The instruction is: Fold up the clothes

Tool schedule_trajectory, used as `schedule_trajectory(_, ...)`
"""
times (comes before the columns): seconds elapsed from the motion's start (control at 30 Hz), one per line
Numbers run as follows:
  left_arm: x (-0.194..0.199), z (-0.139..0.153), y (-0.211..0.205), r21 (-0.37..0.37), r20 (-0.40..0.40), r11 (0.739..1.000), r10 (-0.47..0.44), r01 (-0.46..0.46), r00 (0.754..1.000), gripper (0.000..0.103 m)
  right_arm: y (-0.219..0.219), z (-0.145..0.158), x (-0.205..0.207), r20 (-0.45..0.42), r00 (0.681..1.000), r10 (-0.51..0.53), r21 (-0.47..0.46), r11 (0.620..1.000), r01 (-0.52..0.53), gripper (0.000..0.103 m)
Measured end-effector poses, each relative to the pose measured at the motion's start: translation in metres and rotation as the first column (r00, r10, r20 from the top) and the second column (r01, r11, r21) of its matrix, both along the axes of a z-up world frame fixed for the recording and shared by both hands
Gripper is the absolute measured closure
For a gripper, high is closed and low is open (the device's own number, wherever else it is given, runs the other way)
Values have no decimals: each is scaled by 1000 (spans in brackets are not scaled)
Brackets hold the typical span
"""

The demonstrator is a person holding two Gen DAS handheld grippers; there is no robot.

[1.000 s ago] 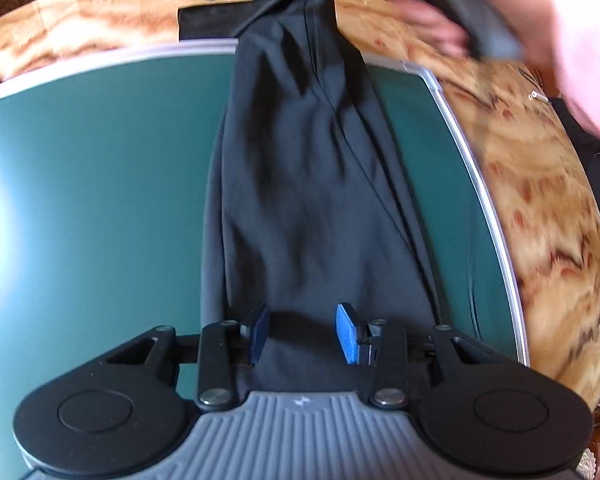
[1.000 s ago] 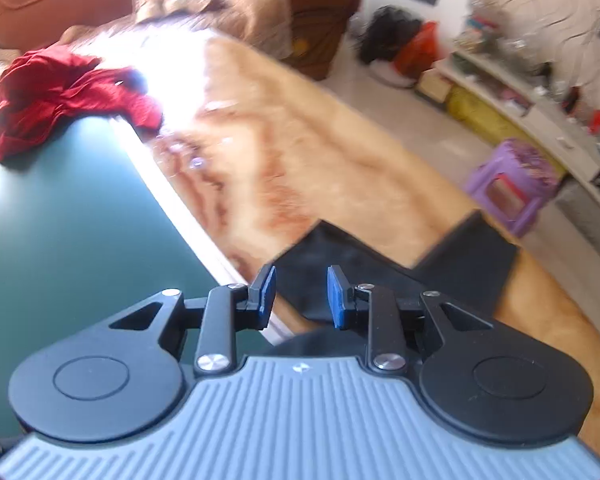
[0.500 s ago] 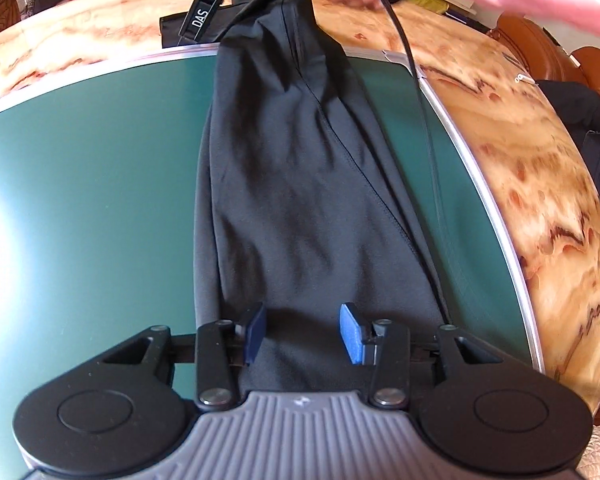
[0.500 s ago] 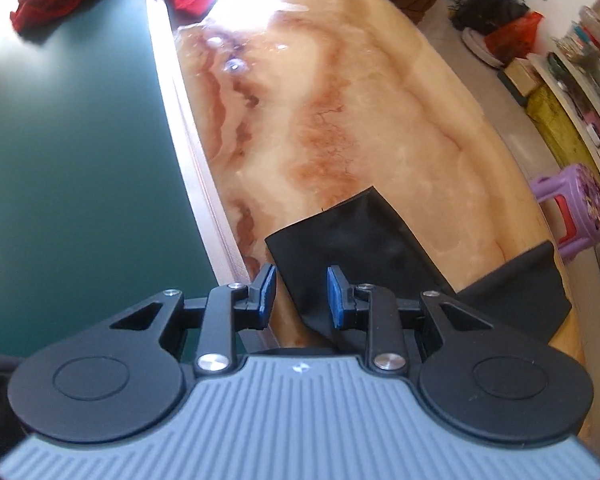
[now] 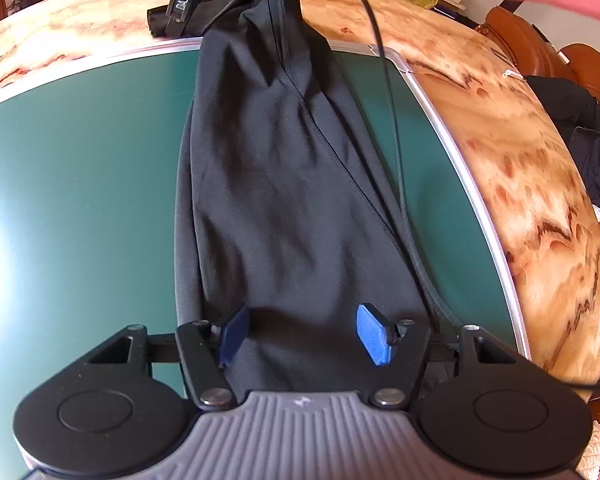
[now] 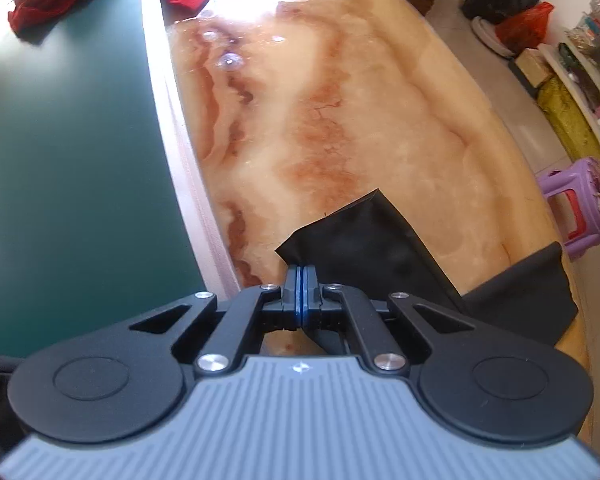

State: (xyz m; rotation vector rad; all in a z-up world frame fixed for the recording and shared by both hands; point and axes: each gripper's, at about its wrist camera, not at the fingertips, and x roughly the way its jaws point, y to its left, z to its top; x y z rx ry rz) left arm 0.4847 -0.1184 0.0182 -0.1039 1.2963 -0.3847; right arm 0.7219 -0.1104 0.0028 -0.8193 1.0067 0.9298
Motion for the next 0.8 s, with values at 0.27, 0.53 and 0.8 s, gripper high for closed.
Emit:
schedule_trajectory(0.27,-3,-1,0,-10,7,1000,-9,9,1000,29,-67,50,85,43,910,-413,238,889,392,101)
schedule_trajectory(0.53,-7,-2,-14,17,26,999,-36,36,999,22,-152,42,187,-156,711,-685,340,639,690,100)
schedule_trajectory(0.8,-4,-2,-18,6,15,999,-36,36,999,17,-199,-7,198,-358,552,-753,303,465,832,73)
